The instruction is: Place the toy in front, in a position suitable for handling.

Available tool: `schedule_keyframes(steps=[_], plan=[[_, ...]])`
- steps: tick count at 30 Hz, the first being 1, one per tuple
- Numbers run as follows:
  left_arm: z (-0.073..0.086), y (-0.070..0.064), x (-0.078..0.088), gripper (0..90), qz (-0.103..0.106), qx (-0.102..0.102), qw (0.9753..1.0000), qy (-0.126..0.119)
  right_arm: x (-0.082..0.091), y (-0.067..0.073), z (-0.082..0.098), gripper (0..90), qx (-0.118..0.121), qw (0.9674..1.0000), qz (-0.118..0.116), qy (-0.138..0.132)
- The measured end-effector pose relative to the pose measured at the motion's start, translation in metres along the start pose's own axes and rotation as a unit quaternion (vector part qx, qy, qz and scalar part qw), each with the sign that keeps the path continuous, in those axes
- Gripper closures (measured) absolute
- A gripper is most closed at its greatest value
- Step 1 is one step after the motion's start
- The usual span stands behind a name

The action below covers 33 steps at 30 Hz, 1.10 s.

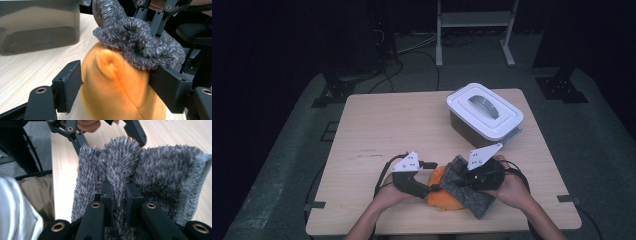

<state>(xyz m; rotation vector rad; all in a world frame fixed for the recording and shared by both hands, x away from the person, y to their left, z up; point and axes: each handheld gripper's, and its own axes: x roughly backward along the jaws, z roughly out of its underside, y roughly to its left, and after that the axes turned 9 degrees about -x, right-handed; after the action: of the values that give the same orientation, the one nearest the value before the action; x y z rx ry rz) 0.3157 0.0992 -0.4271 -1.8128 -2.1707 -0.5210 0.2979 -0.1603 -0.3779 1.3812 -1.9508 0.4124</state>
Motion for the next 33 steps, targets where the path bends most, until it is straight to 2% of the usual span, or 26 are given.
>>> schedule_keyframes(steps=[2, 4, 8, 11, 13, 17, 20, 22, 24, 26, 28, 31, 33], plan=[[0.002, -0.001, -0.002, 30.0, 0.008, -0.003, 1.0000, 0.000, 0.001, 0.000, 0.000, 78.7, 0.001, 0.9999, -0.016, 0.003], [0.001, -0.002, -0.001, 31.0, 0.009, -0.012, 0.9999, 0.005, 0.007, -0.004, 0.001, 78.7, -0.004, 0.9997, -0.023, -0.007], [0.003, -0.001, 0.001, 31.5, 0.014, -0.012, 0.9998, 0.008, 0.017, -0.021, 0.007, 78.6, -0.037, 0.9990, -0.007, -0.023], [0.004, 0.001, 0.002, 30.6, 0.014, -0.004, 0.9998, 0.010, 0.014, -0.030, 0.018, 78.7, -0.061, 0.9979, -0.015, -0.016], [0.002, 0.002, 0.002, 25.9, 0.016, 0.007, 0.9998, 0.007, 0.011, -0.027, 0.022, 78.7, -0.061, 0.9977, -0.020, -0.020], [-0.004, 0.001, 0.001, 22.2, 0.019, 0.027, 0.9994, -0.010, 0.010, -0.018, 0.021, 78.8, -0.049, 0.9985, -0.013, -0.018], [-0.006, -0.001, -0.001, 19.7, 0.021, 0.027, 0.9994, -0.001, 0.005, -0.008, 0.018, 78.8, -0.037, 0.9991, -0.019, -0.012], [-0.005, -0.002, -0.004, 19.0, 0.030, 0.030, 0.9989, 0.018, 0.003, -0.004, 0.018, 78.9, -0.027, 0.9994, -0.021, -0.008], [-0.002, -0.001, -0.006, 21.8, 0.048, 0.034, 0.9979, 0.027, 0.002, -0.001, 0.020, 79.0, -0.029, 0.9992, -0.027, -0.008], [-0.002, -0.002, -0.006, 33.4, 0.048, 0.026, 0.9982, 0.027, 0.003, -0.003, 0.023, 79.0, -0.037, 0.9988, -0.030, -0.013], [-0.004, -0.004, -0.004, 42.1, 0.034, 0.008, 0.9992, 0.021, 0.006, -0.005, 0.024, 79.1, -0.041, 0.9985, -0.029, -0.022], [-0.006, -0.005, 0.001, 50.9, 0.014, -0.023, 0.9996, -0.005, 0.014, -0.007, 0.020, 79.1, -0.042, 0.9979, -0.021, -0.044], [-0.008, -0.006, 0.005, 51.8, -0.014, -0.052, 0.9983, -0.021, 0.018, -0.008, 0.015, 79.1, -0.039, 0.9978, -0.011, -0.052]])
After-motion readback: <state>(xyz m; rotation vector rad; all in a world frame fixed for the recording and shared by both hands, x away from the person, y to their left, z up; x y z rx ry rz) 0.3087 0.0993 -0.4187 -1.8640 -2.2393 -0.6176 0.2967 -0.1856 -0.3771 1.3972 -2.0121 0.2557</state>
